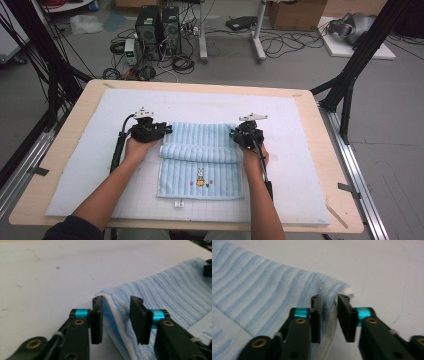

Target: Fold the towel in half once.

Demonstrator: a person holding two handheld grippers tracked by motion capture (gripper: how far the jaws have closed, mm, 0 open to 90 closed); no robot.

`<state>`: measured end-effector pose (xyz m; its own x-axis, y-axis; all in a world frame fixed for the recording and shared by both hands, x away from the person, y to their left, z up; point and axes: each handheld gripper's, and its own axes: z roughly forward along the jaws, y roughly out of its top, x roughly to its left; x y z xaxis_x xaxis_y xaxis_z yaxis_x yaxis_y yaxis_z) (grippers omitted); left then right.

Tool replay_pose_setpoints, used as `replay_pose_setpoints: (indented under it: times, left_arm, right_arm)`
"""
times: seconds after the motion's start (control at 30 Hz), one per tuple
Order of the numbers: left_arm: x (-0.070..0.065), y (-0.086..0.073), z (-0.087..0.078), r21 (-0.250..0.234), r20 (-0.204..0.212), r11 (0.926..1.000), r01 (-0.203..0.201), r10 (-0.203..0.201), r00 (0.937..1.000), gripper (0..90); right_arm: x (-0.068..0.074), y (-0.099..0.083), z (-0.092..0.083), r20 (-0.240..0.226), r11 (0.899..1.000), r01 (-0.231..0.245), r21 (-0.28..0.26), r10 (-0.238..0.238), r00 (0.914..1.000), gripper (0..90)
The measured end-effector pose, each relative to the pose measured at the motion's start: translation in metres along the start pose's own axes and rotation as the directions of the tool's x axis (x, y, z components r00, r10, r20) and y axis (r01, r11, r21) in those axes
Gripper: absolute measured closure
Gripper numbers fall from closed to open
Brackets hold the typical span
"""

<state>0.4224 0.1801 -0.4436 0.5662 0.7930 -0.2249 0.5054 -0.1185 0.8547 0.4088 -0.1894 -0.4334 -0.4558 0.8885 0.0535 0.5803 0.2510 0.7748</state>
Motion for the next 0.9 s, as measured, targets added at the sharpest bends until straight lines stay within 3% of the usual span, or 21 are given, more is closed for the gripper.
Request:
replay_pose_setpoints:
  times: [0.2,0.37,0.4,0.5,0.67,0.7,0.73,0.8,0.9]
  left_arm:
    - [-0.005,0.001,-0.014,-0.006,0.077,0.9997,-0.022,0.022,0.9968,56.8]
    - [-0.015,-0.008,-0.022,0.036,0.135,0.9978,-0.055,0.050,0.9896,57.1]
    - [-0.018,-0.010,-0.024,0.025,0.140,0.9977,-0.062,0.058,0.9884,57.1]
    - [-0.022,-0.015,-0.027,0.033,0.157,0.9964,-0.078,0.072,0.9850,59.3]
    - [-0.031,-0.025,-0.024,0.117,0.161,0.9862,-0.117,0.097,0.9821,59.7]
    - [-0.034,-0.026,-0.025,0.118,0.164,0.9828,-0.142,0.121,0.9789,63.8]
    - [-0.036,-0.027,-0.026,0.134,0.169,0.9749,-0.178,0.155,0.9734,73.7]
    - [-0.041,-0.030,-0.027,0.137,0.171,0.9679,-0.211,0.186,0.9674,85.7]
    - [-0.042,-0.033,-0.032,0.114,0.171,0.9745,-0.193,0.172,0.9702,87.6]
  right_arm:
    - [-0.005,-0.001,-0.017,-0.039,0.998,-0.023,-0.050,0.021,0.9990,58.6]
    - [-0.006,-0.004,-0.031,-0.100,0.999,-0.012,-0.033,0.008,0.9950,57.6]
    - [-0.005,-0.007,-0.033,-0.115,0.999,-0.001,-0.035,-0.003,0.9934,57.6]
    - [-0.003,-0.015,-0.037,-0.150,1.000,0.026,0.003,-0.026,0.9884,58.0]
    - [-0.001,-0.032,-0.036,-0.205,0.998,0.026,0.065,-0.012,0.9786,62.6]
    - [0.000,-0.035,-0.035,-0.204,0.996,0.039,0.080,-0.022,0.9786,66.2]
    - [0.001,-0.037,-0.034,-0.206,0.994,0.055,0.093,-0.035,0.9779,69.5]
    - [0.002,-0.041,-0.037,-0.204,0.995,0.063,0.074,-0.047,0.9779,80.0]
    - [0.004,-0.042,-0.040,-0.198,0.995,0.074,0.062,-0.060,0.9784,82.2]
